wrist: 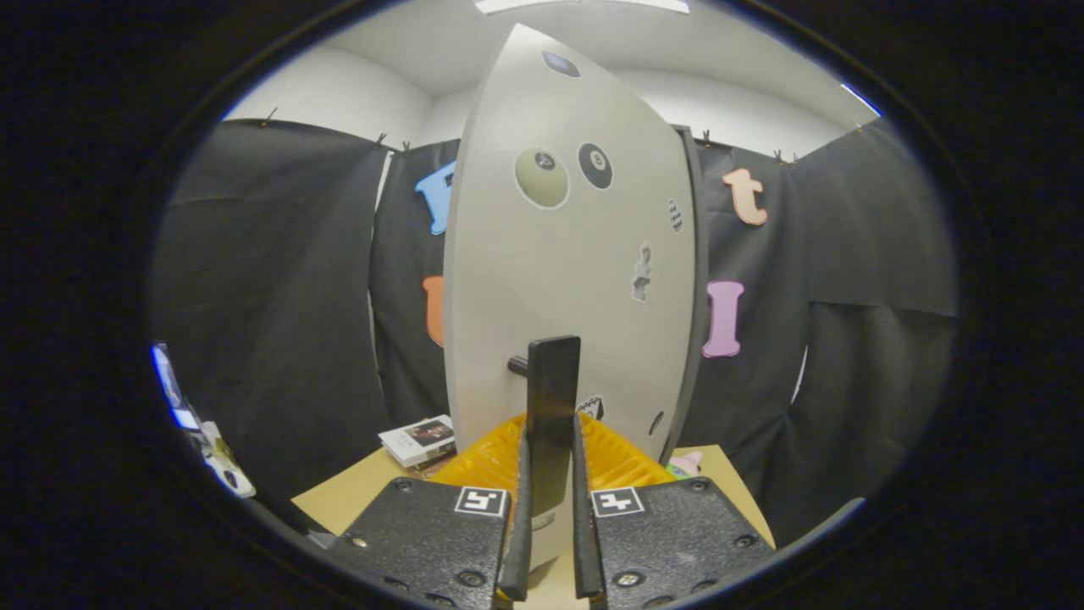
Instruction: Open the shoe cabinet door, grab the shoes and put them into the shoe cabinet, then close the shoe cabinet door.
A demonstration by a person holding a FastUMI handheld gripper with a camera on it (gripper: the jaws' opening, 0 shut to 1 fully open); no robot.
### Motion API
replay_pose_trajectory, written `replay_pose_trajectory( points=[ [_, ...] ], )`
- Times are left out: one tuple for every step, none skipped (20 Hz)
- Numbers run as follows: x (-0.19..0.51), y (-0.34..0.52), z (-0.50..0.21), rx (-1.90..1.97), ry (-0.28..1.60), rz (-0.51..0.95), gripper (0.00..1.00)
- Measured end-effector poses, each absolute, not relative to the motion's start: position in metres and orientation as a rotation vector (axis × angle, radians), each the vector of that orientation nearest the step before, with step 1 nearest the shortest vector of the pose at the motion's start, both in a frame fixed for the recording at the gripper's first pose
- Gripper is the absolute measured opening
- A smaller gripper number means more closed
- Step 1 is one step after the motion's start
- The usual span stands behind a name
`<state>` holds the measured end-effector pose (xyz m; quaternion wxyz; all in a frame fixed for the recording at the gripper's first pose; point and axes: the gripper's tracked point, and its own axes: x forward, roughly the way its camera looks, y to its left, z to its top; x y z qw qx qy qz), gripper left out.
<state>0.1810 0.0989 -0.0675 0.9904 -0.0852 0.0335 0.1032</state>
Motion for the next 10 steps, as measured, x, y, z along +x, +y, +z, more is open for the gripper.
replay_pose_trajectory(
  points=[
    [0.180, 0.094, -0.067, -0.174, 0.063, 0.197, 0.23],
    [0.179, 0.089, -0.067, -0.180, 0.059, 0.189, 0.23],
    [0.178, 0.085, -0.066, -0.186, 0.055, 0.183, 0.23],
    [0.178, 0.081, -0.065, -0.192, 0.051, 0.179, 0.22],
    [0.177, 0.077, -0.064, -0.198, 0.048, 0.174, 0.22],
    [0.177, 0.073, -0.064, -0.205, 0.045, 0.166, 0.21],
    [0.176, 0.069, -0.064, -0.207, 0.044, 0.157, 0.21],
    [0.176, 0.064, -0.065, -0.207, 0.048, 0.148, 0.21],
    [0.176, 0.059, -0.067, -0.203, 0.059, 0.138, 0.20],
    [0.174, 0.055, -0.069, -0.197, 0.069, 0.128, 0.20]
  ],
)
